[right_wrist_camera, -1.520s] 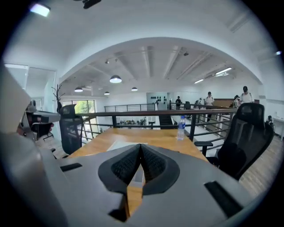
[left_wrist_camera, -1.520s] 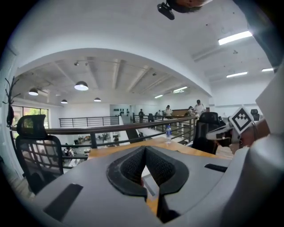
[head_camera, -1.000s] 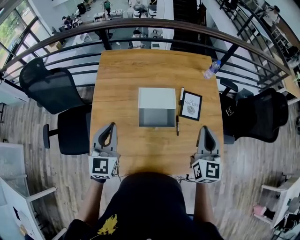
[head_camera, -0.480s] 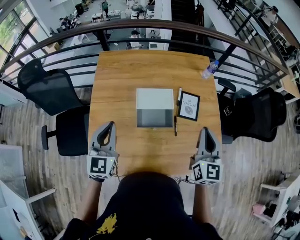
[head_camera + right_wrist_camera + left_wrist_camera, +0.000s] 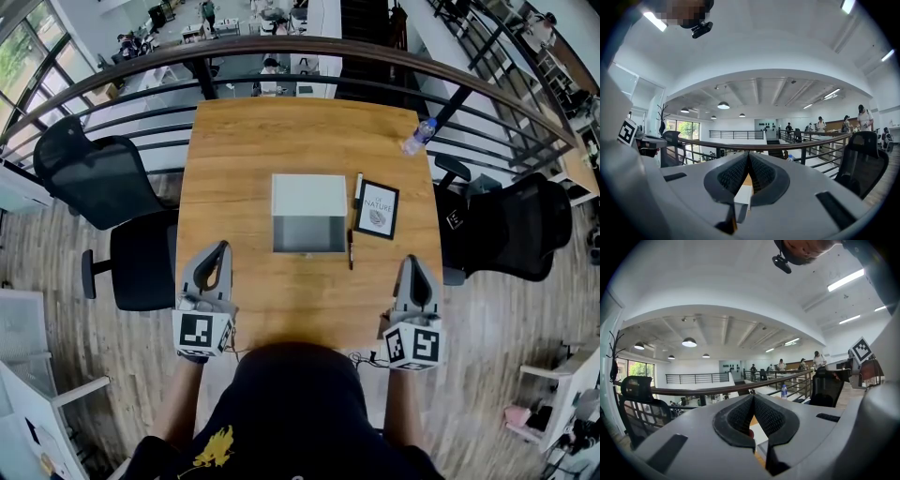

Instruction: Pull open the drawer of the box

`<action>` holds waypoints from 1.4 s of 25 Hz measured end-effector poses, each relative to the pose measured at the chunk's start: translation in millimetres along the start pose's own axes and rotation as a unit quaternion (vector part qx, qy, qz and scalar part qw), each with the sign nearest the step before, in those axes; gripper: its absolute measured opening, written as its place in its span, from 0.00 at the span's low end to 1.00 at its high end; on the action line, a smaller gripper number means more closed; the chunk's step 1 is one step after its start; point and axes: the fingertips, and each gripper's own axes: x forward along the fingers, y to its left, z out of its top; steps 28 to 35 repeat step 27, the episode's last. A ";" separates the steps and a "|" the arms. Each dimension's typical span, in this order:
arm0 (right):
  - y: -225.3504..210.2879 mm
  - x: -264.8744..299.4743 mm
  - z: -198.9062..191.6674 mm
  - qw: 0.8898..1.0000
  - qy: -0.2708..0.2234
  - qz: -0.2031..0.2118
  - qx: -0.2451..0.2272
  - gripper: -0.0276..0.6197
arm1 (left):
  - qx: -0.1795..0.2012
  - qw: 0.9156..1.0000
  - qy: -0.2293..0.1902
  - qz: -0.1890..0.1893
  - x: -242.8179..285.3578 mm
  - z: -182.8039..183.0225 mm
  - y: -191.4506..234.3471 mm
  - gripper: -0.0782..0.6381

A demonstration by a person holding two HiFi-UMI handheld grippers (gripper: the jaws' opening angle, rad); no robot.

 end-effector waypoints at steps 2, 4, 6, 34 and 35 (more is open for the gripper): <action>1.3 -1.2 -0.9 1.000 0.002 0.001 -0.002 0.04 | -0.003 1.000 0.001 0.002 -1.0 -0.8 0.1 0.12; 2.2 -1.5 -1.7 1.000 0.003 0.002 -0.004 0.04 | -0.001 1.000 0.002 0.000 -1.4 -2.7 -0.8 0.12; 2.2 -2.5 -2.1 1.000 0.004 0.003 -0.006 0.04 | -0.001 1.000 0.002 -0.002 -2.4 -3.9 -2.4 0.12; 9.9 -14.1 -20.9 0.999 0.031 0.008 -0.011 0.04 | -0.026 0.997 0.008 -0.068 -11.5 -25.6 -42.5 0.12; 9.9 -14.1 -20.9 0.999 0.031 0.008 -0.011 0.04 | -0.026 0.997 0.008 -0.068 -11.5 -25.6 -42.5 0.12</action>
